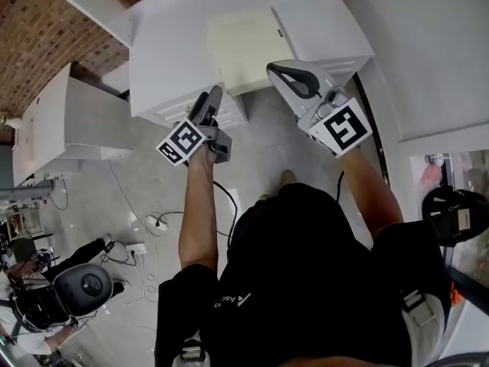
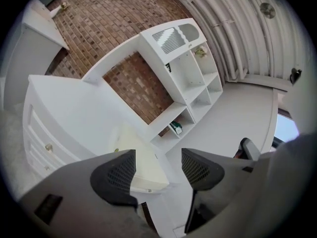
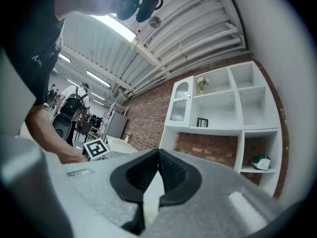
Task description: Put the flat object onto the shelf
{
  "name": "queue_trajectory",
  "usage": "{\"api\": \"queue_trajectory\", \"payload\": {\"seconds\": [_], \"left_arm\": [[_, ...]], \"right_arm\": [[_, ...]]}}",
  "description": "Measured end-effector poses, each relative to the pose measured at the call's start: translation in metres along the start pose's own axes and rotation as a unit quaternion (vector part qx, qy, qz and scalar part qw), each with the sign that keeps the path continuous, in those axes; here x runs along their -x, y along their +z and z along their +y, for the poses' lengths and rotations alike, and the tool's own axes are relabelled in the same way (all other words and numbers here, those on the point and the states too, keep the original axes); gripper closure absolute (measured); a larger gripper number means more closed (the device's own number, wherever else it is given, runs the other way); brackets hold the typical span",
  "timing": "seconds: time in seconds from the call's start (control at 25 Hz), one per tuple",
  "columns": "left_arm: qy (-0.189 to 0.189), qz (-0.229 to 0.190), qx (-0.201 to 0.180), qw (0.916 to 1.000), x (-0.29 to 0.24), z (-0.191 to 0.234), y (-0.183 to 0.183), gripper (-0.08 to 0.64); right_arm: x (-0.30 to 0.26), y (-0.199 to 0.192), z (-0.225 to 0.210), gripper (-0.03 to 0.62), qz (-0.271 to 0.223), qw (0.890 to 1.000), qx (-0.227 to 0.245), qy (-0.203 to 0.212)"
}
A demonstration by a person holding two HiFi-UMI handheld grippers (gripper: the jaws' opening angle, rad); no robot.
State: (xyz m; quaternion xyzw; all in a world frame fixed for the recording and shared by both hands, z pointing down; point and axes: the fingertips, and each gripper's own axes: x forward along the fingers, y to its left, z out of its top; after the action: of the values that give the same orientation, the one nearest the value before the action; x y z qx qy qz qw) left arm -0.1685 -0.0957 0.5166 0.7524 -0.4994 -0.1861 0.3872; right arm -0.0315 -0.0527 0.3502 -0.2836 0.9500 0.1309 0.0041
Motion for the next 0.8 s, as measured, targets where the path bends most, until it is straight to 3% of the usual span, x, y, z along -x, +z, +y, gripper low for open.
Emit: {"api": "queue_trajectory", "payload": {"seconds": [0.32, 0.48, 0.8], "left_arm": [[0.011, 0.009, 0.115, 0.9933, -0.036, 0.043, -0.022, 0.212], [0.017, 0.024, 0.153, 0.9878, -0.046, 0.071, -0.034, 0.196], [-0.001, 0.045, 0.244, 0.9688, -0.070, 0.111, -0.049, 0.192]], "right_arm": [[-0.001, -0.011, -0.022, 0.591, -0.005, 1.000, -0.007, 0.030], [-0.008, -0.017, -0.022, 0.591, 0.006, 0.999, -0.007, 0.031], [-0.019, -0.033, -0.019, 0.591, 0.026, 0.999, -0.010, 0.015]]}}
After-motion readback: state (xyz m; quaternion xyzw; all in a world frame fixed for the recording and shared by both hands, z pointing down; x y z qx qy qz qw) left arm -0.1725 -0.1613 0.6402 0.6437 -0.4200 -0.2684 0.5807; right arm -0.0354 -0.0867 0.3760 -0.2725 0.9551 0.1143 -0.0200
